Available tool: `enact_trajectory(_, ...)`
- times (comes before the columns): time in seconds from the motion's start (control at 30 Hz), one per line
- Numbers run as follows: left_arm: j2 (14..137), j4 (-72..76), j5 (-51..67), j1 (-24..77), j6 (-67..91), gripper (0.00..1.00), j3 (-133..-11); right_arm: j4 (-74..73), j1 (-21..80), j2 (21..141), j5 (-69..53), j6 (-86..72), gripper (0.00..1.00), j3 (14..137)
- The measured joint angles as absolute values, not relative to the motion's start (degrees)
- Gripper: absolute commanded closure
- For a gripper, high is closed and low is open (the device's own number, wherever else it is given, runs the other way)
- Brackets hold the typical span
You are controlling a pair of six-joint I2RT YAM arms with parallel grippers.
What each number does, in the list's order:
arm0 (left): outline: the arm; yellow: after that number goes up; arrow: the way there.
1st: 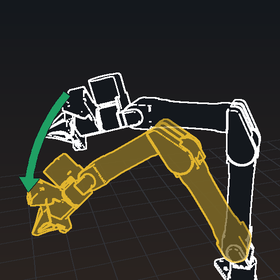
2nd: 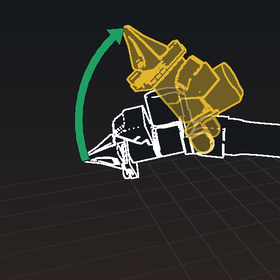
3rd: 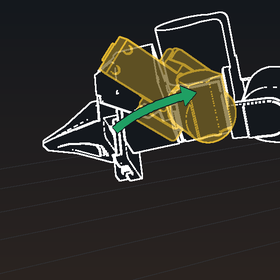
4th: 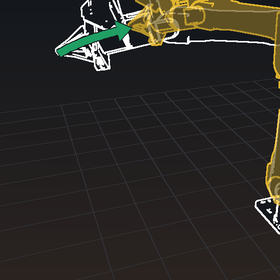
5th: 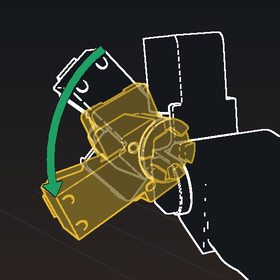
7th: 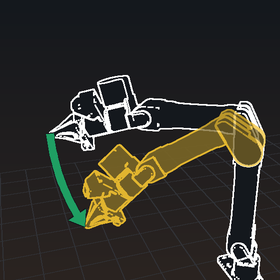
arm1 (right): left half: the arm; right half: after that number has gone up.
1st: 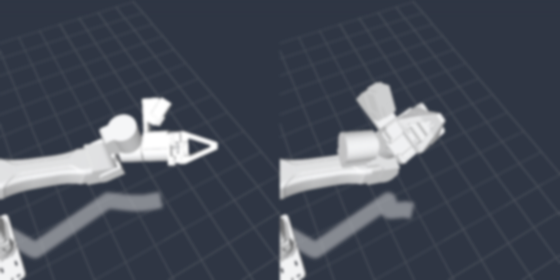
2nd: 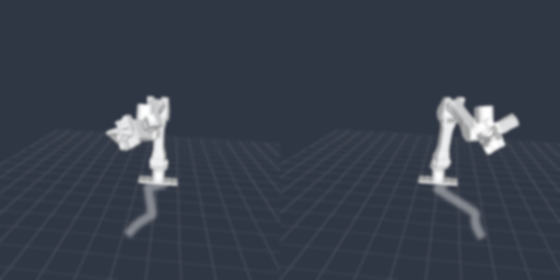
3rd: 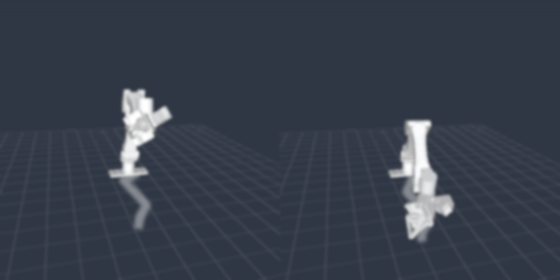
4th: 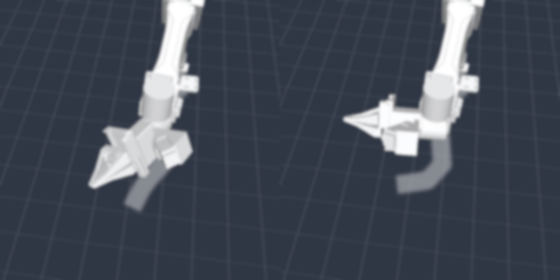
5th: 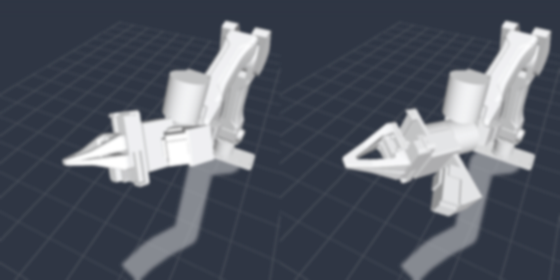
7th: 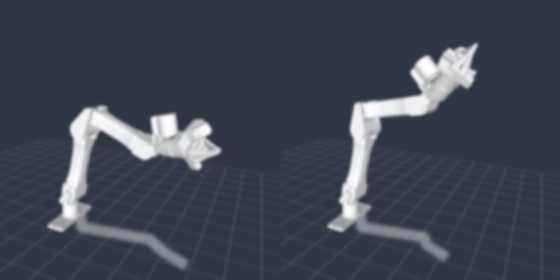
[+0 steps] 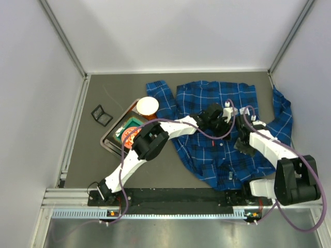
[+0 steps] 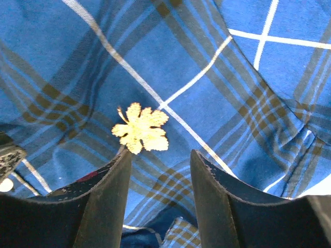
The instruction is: Remove the brooch from the garment
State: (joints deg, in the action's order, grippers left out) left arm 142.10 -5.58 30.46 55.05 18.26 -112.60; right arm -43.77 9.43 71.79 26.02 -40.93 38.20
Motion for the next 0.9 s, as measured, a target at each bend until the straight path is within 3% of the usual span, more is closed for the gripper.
enact_trajectory(0.1, 142.1, -5.5, 30.5, 55.0, 18.2, 0.81, -112.6, -42.9, 10.1, 73.6, 26.0, -39.7, 0.55, 39.5)
enact_trajectory(0.13, 142.1, -5.5, 30.5, 55.0, 18.2, 0.81, -112.6, -42.4, 10.3, 73.6, 26.0, -39.4, 0.66, 39.6)
enact_trajectory(0.2, 142.1, -5.5, 30.7, 55.0, 18.2, 0.81, -112.6, -41.8, 10.4, 73.6, 25.9, -38.5, 0.75, 39.6)
enact_trajectory(0.37, 142.1, -4.7, 30.7, 55.0, 18.2, 0.81, -112.4, -40.7, 10.4, 74.1, 25.8, -37.3, 0.68, 39.7)
enact_trajectory(0.4, 142.1, -4.7, 30.7, 55.0, 18.2, 0.81, -112.4, -40.7, 10.4, 74.7, 25.8, -37.1, 0.62, 40.0)
enact_trajectory(0.57, 142.1, -4.7, 30.9, 54.9, 18.3, 0.80, -112.3, -39.4, 10.4, 78.6, 25.6, -35.6, 0.54, 42.7)
enact_trajectory(0.7, 142.1, -4.7, 30.9, 54.8, 18.4, 0.78, -112.3, -38.8, 10.4, 79.7, 24.6, -35.3, 0.52, 43.2)
enact_trajectory(0.9, 142.1, -4.7, 31.1, 54.6, 18.5, 0.63, -112.2, -38.6, 8.3, 79.9, 21.1, -35.6, 0.55, 43.1)
